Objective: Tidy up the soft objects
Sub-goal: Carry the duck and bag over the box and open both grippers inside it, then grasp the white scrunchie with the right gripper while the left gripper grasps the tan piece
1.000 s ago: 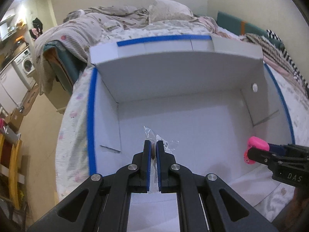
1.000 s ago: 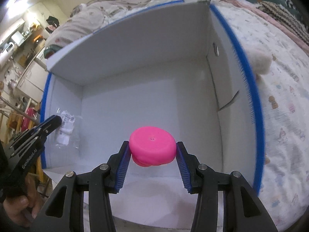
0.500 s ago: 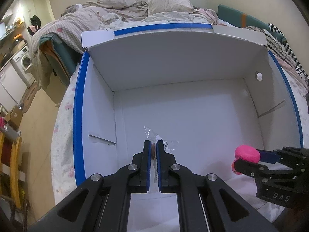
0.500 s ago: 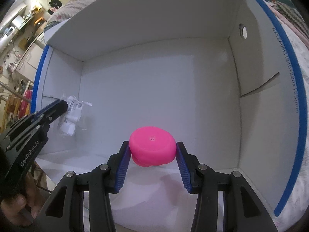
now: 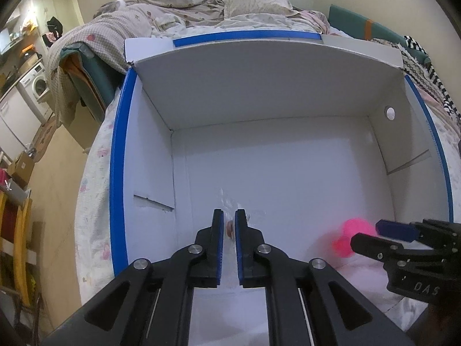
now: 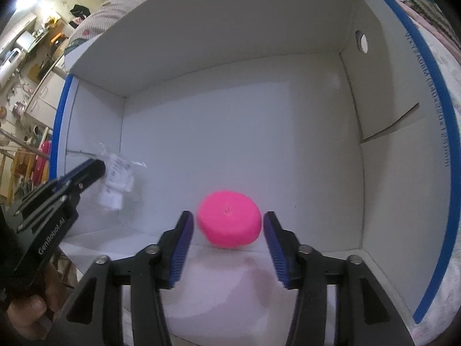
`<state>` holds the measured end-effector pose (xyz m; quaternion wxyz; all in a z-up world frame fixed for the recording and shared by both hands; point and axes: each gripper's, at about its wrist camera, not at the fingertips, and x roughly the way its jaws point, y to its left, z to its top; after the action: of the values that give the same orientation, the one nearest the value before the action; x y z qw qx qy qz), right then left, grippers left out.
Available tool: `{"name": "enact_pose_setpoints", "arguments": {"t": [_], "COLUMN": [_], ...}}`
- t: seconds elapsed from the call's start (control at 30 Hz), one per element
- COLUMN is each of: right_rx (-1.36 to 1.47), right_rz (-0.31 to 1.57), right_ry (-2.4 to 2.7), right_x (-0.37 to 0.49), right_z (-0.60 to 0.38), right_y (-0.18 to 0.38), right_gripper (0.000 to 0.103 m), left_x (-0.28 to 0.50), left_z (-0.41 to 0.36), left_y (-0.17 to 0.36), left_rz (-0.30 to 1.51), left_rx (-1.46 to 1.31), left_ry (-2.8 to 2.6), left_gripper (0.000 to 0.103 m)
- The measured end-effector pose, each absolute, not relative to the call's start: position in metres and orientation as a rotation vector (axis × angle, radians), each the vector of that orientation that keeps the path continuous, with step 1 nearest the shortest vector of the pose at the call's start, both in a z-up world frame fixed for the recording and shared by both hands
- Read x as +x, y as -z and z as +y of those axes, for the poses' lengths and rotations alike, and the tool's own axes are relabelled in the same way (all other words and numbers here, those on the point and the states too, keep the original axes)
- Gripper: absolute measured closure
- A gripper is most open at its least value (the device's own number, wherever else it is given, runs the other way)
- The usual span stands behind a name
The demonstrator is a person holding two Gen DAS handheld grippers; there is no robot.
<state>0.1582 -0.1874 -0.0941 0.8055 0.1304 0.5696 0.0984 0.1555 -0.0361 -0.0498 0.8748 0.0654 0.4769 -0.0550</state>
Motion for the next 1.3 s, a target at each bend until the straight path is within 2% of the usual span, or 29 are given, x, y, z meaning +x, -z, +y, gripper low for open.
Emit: {"name": "enact_pose_setpoints", "arguments": {"t": [0.1, 0.23, 0.27, 0.43, 0.5, 1.3], "right_rx": [0.301, 0.304, 0.304, 0.302, 0.298, 0.285], "right_rz": [1.192, 1.131, 1.118, 1.062, 1.042, 0.961], "right_ry": [-0.212, -0.204, -0.204, -0.189, -0.172, -0.139], "right_x": [0.157, 0.155, 0.154, 0.151, 0.149, 0.108], "right_z": [-0.192, -0.196, -0.197, -0.201, -0.203, -0.201], "right_y": [0.087, 0.074, 0.071, 0.058, 0.056, 0.029], "right_gripper": [0.039, 0.036, 0.034, 0.018, 0.000, 0.000], "left_x": [0.154, 0.152, 0.150, 0.141, 0.140, 0.101], "left_z": [-0.036, -0.035, -0.034, -0.029, -0.028, 0.014], "left_y": [0.048, 0.044, 0.042, 0.029, 0.026, -0.008], "left_rz": [0.989, 0.977, 0.969, 0.906, 0.893, 0.872], "left_rx": [0.146, 0.144, 0.140, 0.129, 0.137, 0.039], "left_ry": [0.112, 0.111, 0.108, 0.089, 0.070, 0.009], "left_gripper": [0.084, 0.045, 0.042, 0.040, 0.039, 0.038]}}
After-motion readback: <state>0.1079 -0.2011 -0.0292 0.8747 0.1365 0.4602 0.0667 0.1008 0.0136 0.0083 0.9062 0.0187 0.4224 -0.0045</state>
